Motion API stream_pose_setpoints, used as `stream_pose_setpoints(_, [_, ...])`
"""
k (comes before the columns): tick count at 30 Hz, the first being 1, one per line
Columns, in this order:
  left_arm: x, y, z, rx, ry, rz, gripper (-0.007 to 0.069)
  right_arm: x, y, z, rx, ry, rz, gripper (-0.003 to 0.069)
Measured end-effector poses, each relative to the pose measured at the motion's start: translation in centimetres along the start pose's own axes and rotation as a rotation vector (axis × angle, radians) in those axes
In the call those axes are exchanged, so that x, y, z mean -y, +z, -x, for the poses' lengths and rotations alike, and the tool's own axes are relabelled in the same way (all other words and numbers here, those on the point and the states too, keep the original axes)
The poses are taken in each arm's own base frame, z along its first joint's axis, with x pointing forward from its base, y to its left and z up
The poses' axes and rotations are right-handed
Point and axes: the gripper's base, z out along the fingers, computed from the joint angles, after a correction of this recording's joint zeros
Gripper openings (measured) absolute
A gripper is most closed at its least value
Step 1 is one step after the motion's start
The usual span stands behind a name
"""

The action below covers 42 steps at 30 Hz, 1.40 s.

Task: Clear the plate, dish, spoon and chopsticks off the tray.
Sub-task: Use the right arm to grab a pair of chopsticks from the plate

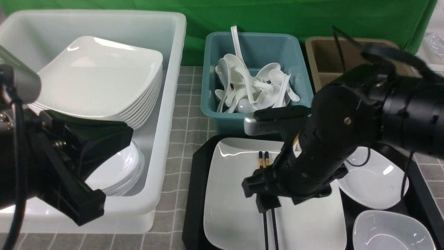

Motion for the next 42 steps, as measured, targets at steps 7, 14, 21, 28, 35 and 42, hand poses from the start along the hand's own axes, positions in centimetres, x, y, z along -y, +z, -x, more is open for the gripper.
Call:
stream_pose_setpoints(7, [0.1, 0.0, -0.1, -0.014, -0.015, -0.016, 0.001, 0.9, 4.2, 1.6, 0.009, 0.084, -0.017, 0.0538])
stream_pose_setpoints(14, [0.2, 0.0, -0.1, -0.016, -0.02, -0.02, 0.001, 1.3, 6.0, 1.7, -0.027, 0.082, -0.039, 0.0508])
stream_pose_setpoints(21, [0.2, 0.0, -0.1, -0.017, -0.022, -0.021, 0.001, 1.5, 7.1, 1.6, -0.057, 0.052, -0.058, 0.043])
stream_pose_setpoints(28, [0.2, 0.0, -0.2, -0.021, -0.017, -0.023, 0.001, 1.5, 7.2, 1.6, -0.062, -0.028, -0.062, 0.023])
stream_pose_setpoints(35, [0.3, -0.4, -0.2, -0.019, 0.005, -0.028, 0.001, 1.5, 6.8, 1.4, -0.074, -0.096, -0.051, 0.0136])
stream_pose_setpoints(42, [0.4, -1.0, -0.1, 0.001, 0.03, -0.026, 0.001, 1.7, 0.3, 0.4, -0.034, -0.224, -0.025, 0.0136])
